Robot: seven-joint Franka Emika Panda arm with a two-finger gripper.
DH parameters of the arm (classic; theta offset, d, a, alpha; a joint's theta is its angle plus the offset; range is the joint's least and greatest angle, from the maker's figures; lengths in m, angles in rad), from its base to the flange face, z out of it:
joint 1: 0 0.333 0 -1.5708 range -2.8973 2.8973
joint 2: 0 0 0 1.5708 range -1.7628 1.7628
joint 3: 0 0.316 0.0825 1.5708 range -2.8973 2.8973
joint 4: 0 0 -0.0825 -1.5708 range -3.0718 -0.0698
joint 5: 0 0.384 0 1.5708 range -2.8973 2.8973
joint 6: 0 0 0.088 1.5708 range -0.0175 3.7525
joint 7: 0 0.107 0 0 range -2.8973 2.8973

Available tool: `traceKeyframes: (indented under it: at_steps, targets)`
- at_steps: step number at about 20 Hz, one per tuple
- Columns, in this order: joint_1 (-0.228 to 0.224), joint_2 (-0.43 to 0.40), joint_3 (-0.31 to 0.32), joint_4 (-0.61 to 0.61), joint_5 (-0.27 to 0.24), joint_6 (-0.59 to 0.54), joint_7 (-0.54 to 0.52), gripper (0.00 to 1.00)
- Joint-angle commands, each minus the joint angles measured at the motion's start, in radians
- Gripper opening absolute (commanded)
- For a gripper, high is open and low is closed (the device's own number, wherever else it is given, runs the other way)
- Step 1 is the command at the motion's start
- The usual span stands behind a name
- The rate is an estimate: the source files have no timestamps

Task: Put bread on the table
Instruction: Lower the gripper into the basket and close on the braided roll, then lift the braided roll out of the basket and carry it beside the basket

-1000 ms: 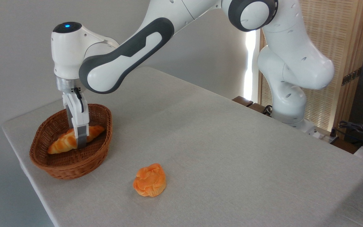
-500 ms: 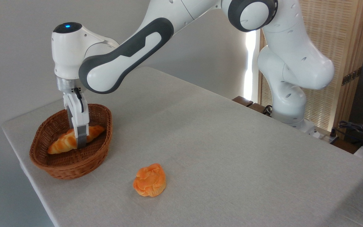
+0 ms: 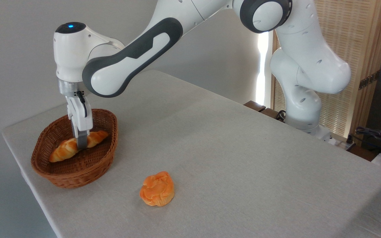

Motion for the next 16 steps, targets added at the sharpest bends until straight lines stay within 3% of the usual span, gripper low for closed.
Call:
traceKeyframes:
  at_steps: [1,4,6,10,12,16]
  targets:
    - [0.028,-0.037,-0.003,0.012,-0.08,-0.002,-0.036,0.24]
    - [0.042,-0.065,-0.001,0.029,-0.128,-0.075,-0.033,0.27]
    - [0.077,-0.099,-0.015,0.029,-0.151,-0.164,-0.016,0.3]
    - [0.096,-0.195,0.018,0.013,-0.263,-0.275,0.066,0.32]
    - [0.082,-0.28,0.078,-0.028,-0.3,-0.371,0.183,0.32]
    - [0.025,-0.41,0.19,-0.137,-0.293,-0.537,0.426,0.32]
